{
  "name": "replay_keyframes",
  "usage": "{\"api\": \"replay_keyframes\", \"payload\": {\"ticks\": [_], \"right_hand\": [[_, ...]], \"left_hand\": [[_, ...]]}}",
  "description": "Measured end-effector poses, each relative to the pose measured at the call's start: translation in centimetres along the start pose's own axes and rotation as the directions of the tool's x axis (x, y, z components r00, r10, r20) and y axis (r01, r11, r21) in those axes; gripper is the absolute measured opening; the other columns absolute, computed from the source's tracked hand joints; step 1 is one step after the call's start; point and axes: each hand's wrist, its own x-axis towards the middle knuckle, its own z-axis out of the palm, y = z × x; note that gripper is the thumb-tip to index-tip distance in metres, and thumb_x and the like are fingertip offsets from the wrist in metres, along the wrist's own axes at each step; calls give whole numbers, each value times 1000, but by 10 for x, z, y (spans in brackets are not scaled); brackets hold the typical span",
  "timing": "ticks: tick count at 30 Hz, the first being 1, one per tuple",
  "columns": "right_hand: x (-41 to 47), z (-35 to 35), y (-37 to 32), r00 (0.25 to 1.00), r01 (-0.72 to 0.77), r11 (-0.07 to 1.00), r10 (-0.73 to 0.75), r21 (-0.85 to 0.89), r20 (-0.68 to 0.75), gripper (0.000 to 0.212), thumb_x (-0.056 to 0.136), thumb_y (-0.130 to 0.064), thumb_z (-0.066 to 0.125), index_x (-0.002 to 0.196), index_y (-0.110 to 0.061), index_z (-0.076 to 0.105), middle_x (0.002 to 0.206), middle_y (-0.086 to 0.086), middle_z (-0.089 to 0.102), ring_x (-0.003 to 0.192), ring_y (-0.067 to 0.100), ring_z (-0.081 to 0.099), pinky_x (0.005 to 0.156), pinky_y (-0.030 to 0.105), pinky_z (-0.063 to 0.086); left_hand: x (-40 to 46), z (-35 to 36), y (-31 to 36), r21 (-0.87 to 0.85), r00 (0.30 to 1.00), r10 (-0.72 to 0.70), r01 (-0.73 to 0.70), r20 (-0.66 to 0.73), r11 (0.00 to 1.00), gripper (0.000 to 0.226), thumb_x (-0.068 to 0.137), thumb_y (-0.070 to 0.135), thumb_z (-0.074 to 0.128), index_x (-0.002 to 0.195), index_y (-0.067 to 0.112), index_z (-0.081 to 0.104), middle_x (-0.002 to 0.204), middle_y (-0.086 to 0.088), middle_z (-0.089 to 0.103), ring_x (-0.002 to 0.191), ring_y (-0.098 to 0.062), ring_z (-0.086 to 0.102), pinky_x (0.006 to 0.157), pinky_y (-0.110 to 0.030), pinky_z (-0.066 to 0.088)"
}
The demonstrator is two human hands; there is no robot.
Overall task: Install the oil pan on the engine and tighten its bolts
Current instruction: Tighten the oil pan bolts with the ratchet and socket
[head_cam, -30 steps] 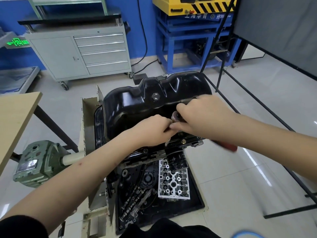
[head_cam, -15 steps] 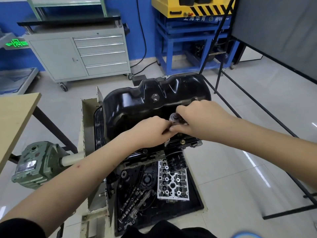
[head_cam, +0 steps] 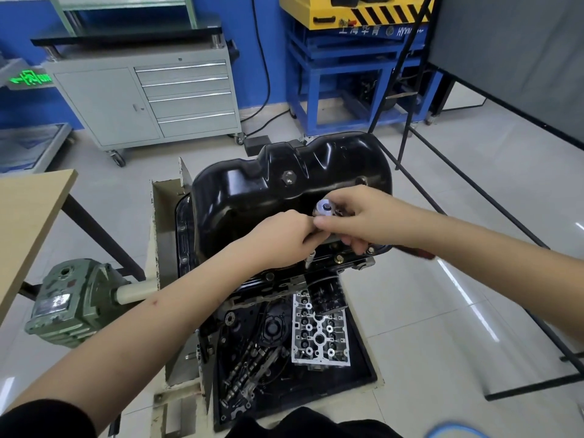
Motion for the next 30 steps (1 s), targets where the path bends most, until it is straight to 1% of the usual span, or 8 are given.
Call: {"api": "replay_keyframes", "payload": {"ticks": [3,6,9,12,15,18,25,30], "right_hand": [[-4,24,-2,978,-155,624,208,766,28,19,93,-16,50,75,-15,46,45,-6,37,32,3,30,34,14,28],[-2,40,-4,957,-106,329,289,938,7,24,94,-14,48,71,-16,42,42,-7,35,31,2,28,34,14,28],[-3,28,-7,980,-149,599,196,787,36,9,95,-12,47,86,-10,48,47,-5,41,33,4,35,35,15,33],[-8,-3,-1,998,24,999,-22,-25,57,23,91,-20,55,111,-11,55,72,-4,57,49,-1,50,48,10,40],[-5,-23,-4,969,245,734,-197,-634,147,45,87,-27,59,131,-26,48,112,-10,59,94,4,54,82,20,43],[-6,-20,-9,977,207,696,-190,-687,101,45,88,-25,57,131,-30,46,120,-3,59,109,19,53,88,37,44],[-8,5,-1,983,90,761,-172,-642,-66,31,89,-48,45,80,-19,39,62,-9,41,56,8,41,49,26,28],[-7,11,-2,992,55,932,-91,-359,-84,22,90,-39,49,92,-17,47,54,-10,48,42,9,51,40,20,37]], "left_hand": [[4,0,3,32,1000,-17,16,26,999,26,95,27,39,92,9,57,81,-9,62,69,-24,53,64,-33,44],[6,-1,8,34,998,-33,31,58,999,18,91,19,41,74,15,44,87,-13,62,67,-23,49,62,-31,41],[2,-5,6,-51,998,-34,37,56,998,20,91,17,42,79,10,55,82,-11,63,76,-28,58,67,-33,45],[-1,-4,5,-29,998,19,-18,63,999,25,94,26,41,84,11,58,72,0,56,69,-22,55,68,-34,45],[0,0,3,47,998,30,-32,56,998,31,96,31,39,69,17,42,60,8,44,57,-15,44,60,-28,36],[2,2,2,49,999,16,-18,39,999,32,95,33,39,67,20,39,58,9,41,53,-10,41,58,-27,34],[-2,3,0,18,1000,2,-3,13,1000,24,93,35,39,75,19,45,59,8,44,57,-16,46,51,-27,33],[-2,5,-2,-2,1000,-17,17,-11,1000,29,93,34,39,69,18,43,57,7,44,58,-18,47,47,-25,32]]}}
